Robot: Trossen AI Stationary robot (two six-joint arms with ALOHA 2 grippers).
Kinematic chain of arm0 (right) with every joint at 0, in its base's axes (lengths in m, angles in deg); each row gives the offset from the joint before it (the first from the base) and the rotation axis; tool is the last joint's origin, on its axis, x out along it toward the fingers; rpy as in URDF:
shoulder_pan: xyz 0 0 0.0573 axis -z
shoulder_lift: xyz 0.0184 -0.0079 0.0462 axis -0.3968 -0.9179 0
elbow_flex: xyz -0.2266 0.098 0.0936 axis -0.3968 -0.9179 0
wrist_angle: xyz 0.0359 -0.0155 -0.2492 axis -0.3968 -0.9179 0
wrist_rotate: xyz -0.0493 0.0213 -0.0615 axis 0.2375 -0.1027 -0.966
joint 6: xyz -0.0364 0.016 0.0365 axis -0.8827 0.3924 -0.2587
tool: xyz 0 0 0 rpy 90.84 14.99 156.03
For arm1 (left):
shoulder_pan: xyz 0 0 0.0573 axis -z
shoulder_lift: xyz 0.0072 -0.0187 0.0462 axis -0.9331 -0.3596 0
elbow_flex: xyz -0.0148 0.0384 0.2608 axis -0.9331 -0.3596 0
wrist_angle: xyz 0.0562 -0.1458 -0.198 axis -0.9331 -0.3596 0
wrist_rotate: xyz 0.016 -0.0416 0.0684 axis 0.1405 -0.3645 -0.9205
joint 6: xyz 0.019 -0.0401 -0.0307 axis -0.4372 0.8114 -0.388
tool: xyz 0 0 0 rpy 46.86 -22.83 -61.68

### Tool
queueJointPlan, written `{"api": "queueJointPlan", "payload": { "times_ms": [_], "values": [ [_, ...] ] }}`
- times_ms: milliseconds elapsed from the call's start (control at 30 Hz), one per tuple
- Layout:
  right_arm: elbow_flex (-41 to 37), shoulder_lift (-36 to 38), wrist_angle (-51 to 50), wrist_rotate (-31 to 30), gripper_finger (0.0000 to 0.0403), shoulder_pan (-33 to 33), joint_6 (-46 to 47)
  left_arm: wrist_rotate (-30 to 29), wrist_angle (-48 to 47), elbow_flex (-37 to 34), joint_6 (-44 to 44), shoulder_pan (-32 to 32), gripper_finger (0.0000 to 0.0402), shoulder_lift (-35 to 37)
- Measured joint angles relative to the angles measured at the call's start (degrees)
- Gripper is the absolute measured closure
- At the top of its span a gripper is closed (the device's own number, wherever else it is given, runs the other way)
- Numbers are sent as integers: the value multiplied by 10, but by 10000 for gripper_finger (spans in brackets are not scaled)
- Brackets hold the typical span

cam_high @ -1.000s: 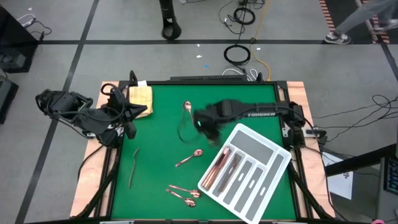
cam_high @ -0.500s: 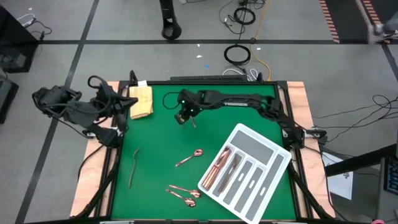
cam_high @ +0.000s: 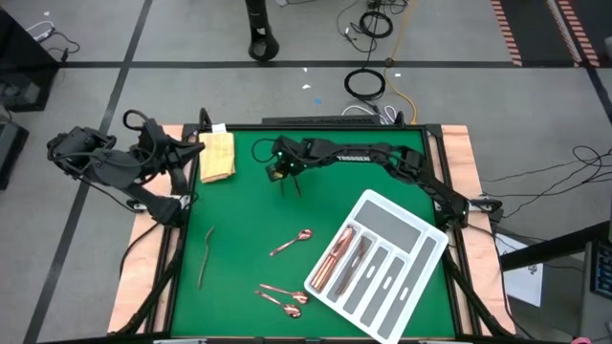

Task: Sort silverware
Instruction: Put the gold fork into the white cutlery tray

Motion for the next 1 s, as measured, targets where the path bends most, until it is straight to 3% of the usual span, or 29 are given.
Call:
{"api": "queueJointPlan", "payload": {
  "times_ms": [167,367,600,700,833,900,1000],
  "values": [
    [73,-37,-31,5,267,-1,16,1,-28,0,2,0,391,6],
    [240,-139,-142,3,289,-12,22,24,-29,0,2,0,391,16],
    [235,-132,-164,32,321,-27,3,30,-39,0,4,-1,391,28],
    [232,-101,-184,9,329,-37,-24,21,-67,0,69,-10,391,30],
    [232,6,-305,-92,338,-46,-81,37,-119,-24,164,-46,391,25],
    [235,72,-368,-133,339,-44,-109,57,-98,-64,186,-72,391,25],
    [235,150,-462,-193,339,-43,-137,115,10,-143,164,-133,391,17]
  ]
}}
